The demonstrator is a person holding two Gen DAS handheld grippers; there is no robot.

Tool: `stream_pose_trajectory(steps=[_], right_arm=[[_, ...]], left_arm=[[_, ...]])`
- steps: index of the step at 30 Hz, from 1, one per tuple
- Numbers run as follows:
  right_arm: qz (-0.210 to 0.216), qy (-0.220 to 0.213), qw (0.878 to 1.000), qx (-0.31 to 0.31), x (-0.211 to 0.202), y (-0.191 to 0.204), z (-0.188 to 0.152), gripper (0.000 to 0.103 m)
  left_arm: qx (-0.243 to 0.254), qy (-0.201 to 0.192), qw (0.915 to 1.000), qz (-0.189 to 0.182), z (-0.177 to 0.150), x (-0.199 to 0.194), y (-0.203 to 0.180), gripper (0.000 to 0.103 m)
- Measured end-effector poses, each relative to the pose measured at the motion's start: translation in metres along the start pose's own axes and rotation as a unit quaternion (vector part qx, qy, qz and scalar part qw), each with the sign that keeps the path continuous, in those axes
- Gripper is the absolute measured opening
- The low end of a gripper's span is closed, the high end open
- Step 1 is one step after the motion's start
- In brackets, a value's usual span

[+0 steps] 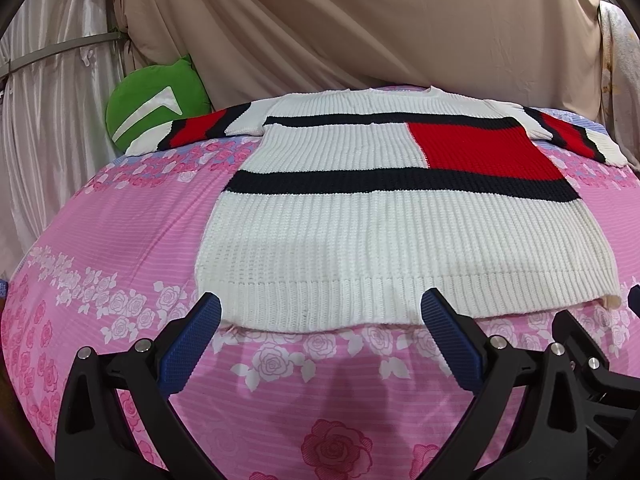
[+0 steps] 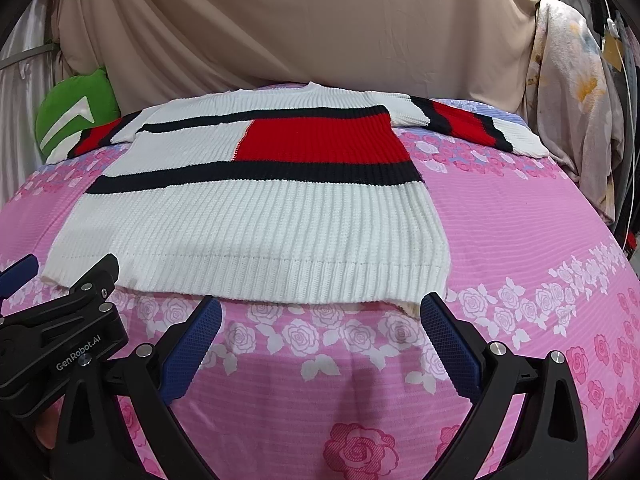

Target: Fold small clothes

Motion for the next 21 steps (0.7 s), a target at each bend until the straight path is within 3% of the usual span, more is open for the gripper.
stream_pose_trajectory(steps=[21], right_arm=[[0.000, 0.003, 1.000, -0.001, 0.0020, 0.0010, -0.0001, 0.098]], left_arm=[[0.000, 0.002, 0.9999, 0.013, -0.0001, -0.0008, -0.0020, 0.098]])
Point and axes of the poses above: each gripper's, at about its wrist camera, not at the fingertips, and x roughly the way its jaws point, y to its left, z to its top, the point moved 2 cm from there along x, roughly the way its jaws point, and after that the axes turned 14 degrees about y, right-handed, at the moved point
